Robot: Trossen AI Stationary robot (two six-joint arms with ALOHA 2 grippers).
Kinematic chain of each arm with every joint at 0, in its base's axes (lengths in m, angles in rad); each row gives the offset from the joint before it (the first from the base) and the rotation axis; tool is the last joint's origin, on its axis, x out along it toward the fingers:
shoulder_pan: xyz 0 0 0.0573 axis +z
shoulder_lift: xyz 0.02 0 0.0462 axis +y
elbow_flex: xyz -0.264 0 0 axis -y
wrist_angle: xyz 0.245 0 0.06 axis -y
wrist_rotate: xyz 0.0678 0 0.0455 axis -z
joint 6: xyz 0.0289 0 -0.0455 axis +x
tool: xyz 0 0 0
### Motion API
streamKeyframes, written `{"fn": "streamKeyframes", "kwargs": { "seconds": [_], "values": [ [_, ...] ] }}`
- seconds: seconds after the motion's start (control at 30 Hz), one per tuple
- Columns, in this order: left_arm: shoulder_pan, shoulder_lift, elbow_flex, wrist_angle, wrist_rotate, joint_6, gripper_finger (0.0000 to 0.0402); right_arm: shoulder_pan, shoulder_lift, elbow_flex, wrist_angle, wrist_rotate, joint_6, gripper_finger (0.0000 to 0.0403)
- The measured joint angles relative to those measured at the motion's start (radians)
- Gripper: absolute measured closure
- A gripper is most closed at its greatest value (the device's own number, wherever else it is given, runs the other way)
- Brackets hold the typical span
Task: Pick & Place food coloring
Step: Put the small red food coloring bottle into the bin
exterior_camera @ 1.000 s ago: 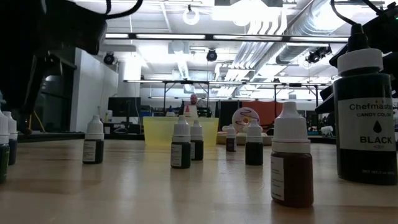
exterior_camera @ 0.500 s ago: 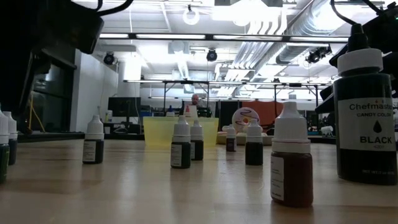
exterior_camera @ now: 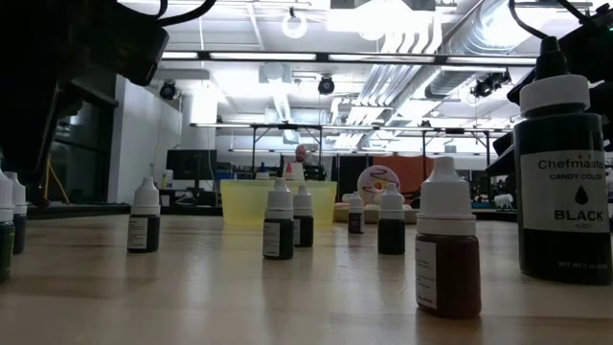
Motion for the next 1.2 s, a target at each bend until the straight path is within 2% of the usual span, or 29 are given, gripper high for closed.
{"fn": "streamKeyframes", "kwargs": {
  "seconds": [0.3,0.77,1.2],
  "values": [
    [0.000,0.029,0.000,0.018,0.041,0.000,0.0254,0.000,0.000,0.000,0.000,0.000,0.000,0.0402],
    [0.002,0.051,-0.001,0.034,0.039,0.009,0.0256,0.000,0.000,0.000,0.005,0.000,0.000,0.0402],
    [0.002,0.050,0.000,0.030,0.034,0.035,0.0354,0.000,0.000,0.000,0.005,0.000,0.000,0.0402]
  ]
}}
